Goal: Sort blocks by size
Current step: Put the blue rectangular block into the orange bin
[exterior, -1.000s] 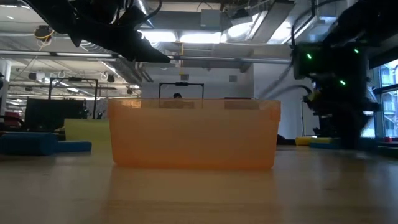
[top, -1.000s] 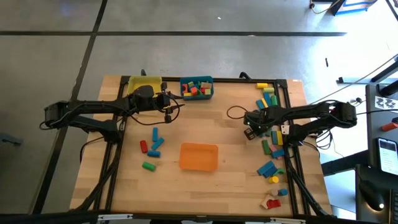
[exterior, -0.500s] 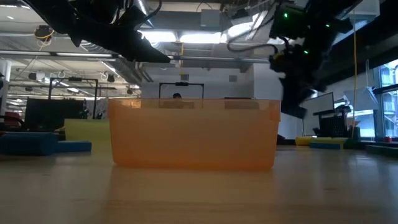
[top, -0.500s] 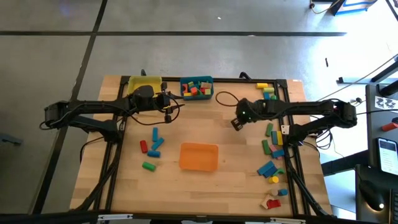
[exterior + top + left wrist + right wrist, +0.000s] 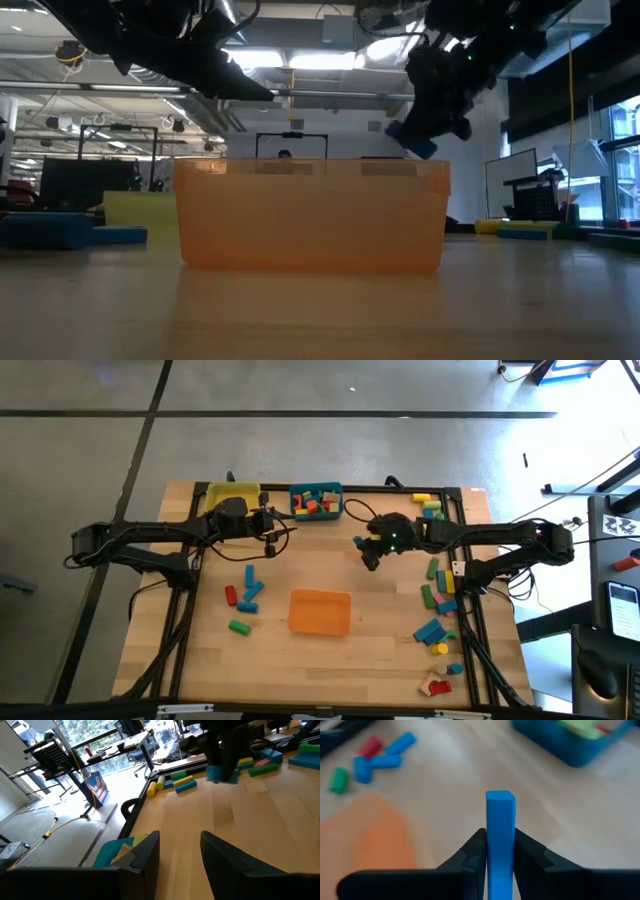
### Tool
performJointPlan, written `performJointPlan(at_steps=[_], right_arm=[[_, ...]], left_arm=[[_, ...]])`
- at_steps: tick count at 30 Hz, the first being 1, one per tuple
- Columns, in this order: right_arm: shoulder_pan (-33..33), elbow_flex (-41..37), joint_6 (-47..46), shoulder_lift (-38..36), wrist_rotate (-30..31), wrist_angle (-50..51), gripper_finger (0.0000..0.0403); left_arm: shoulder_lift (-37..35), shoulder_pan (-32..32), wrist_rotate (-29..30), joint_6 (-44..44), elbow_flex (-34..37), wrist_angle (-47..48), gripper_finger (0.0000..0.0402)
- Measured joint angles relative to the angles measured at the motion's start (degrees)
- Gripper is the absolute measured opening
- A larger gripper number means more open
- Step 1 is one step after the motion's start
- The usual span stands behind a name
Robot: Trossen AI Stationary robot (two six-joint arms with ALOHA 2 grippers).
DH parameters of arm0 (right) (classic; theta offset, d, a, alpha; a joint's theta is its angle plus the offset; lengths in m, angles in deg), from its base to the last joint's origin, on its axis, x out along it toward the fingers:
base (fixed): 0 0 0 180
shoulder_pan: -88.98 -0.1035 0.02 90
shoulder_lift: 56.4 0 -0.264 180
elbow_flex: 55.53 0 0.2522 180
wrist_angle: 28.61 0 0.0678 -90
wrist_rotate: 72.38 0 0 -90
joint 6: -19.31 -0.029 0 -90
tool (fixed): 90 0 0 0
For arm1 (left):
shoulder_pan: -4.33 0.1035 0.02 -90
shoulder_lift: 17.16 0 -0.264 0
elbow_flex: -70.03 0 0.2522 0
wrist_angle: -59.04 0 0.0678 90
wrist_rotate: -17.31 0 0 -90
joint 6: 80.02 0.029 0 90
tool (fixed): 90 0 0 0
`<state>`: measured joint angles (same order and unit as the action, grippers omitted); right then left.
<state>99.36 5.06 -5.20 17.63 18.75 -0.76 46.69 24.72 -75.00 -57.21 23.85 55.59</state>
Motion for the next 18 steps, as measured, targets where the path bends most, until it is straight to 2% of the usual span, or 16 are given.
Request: performJointPlan(at_steps=[4,10,18], right_arm=[[-3.9,0.0,0.8,0.0,-3.2,-4.5,0.0077],[-10.5,0.0,0.8,0.8,-3.3,-12.0,0.0070],[-17.8,0.0,0.8,8.6,-3.3,-18.4,0.0079]], left_arm=[[0.0,0.0,0.0,0.1,0.0,0.0,0.0127],[0.0,0.0,0.0,0.1,0.0,-0.2,0.0127],[0.0,0.0,0.0,0.1,0.0,-0.1,0.0127]])
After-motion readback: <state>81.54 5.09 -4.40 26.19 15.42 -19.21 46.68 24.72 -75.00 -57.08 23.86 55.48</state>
